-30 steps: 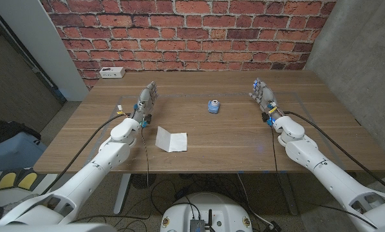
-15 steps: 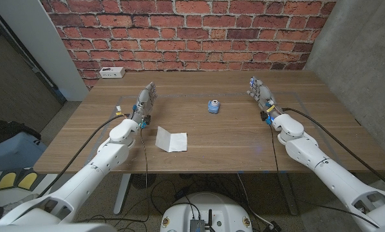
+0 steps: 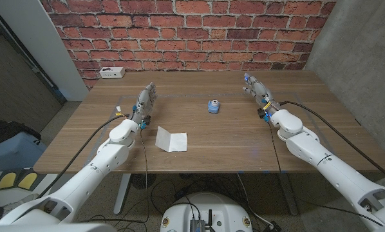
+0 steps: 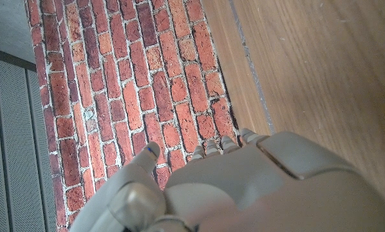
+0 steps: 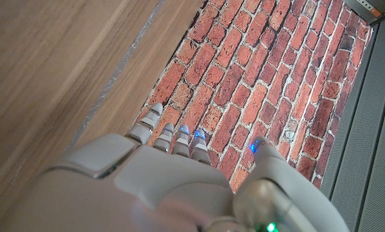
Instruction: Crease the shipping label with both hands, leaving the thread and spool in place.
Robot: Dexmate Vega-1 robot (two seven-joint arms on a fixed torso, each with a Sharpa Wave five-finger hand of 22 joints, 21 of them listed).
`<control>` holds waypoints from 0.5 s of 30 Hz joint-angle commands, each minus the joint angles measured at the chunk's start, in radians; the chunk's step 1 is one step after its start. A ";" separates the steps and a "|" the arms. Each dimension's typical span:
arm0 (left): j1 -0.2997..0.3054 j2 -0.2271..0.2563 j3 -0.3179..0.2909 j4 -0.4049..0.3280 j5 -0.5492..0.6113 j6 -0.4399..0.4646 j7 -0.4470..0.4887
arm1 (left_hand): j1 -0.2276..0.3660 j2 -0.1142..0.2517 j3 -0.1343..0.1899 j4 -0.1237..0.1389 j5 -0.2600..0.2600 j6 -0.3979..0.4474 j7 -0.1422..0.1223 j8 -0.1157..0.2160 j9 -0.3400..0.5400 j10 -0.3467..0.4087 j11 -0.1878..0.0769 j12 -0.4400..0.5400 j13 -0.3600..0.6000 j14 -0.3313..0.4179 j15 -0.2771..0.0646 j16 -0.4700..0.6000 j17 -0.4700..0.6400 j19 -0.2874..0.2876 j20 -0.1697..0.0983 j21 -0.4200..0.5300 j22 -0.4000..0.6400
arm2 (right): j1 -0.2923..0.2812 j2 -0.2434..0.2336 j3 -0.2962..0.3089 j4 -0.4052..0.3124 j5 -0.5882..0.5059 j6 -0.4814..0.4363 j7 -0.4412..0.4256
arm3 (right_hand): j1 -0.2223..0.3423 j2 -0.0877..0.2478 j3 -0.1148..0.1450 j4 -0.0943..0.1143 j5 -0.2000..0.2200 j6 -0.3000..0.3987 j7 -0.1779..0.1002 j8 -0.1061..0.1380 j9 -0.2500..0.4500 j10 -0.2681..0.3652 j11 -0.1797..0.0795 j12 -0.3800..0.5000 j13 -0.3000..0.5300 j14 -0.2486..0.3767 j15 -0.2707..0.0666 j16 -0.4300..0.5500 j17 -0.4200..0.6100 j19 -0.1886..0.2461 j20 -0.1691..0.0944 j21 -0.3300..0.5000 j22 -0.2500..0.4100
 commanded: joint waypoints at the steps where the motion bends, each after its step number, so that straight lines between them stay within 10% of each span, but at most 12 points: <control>1: 0.003 0.001 0.001 -0.004 -0.001 0.000 -0.001 | 0.003 0.042 0.002 -0.003 0.004 -0.174 -0.007 0.005 0.001 -0.206 0.001 0.007 0.001 -0.234 -0.017 0.005 0.003 -0.057 -0.003 0.006 0.001 | -0.003 -0.052 -0.023 -0.098 -0.126 -0.068 -0.054 | 0.018 0.003 0.003 -0.010 0.006 0.022 0.001 0.008 0.004 0.012 0.007 0.006 0.005 0.011 0.008 0.004 0.004 0.008 0.008 0.005 0.002; 15: 0.009 0.006 0.003 -0.015 -0.006 0.012 -0.004 | 0.004 0.041 0.001 -0.005 0.005 -0.164 -0.007 0.007 0.001 -0.199 0.006 0.009 0.001 -0.229 -0.014 0.005 0.003 -0.053 0.001 0.007 0.001 | 0.002 -0.085 -0.047 -0.176 -0.224 -0.102 -0.062 | 0.031 0.006 0.007 -0.023 0.006 0.034 -0.005 0.007 0.004 0.021 0.007 0.005 0.006 0.018 0.006 0.003 0.004 0.015 -0.004 0.006 0.002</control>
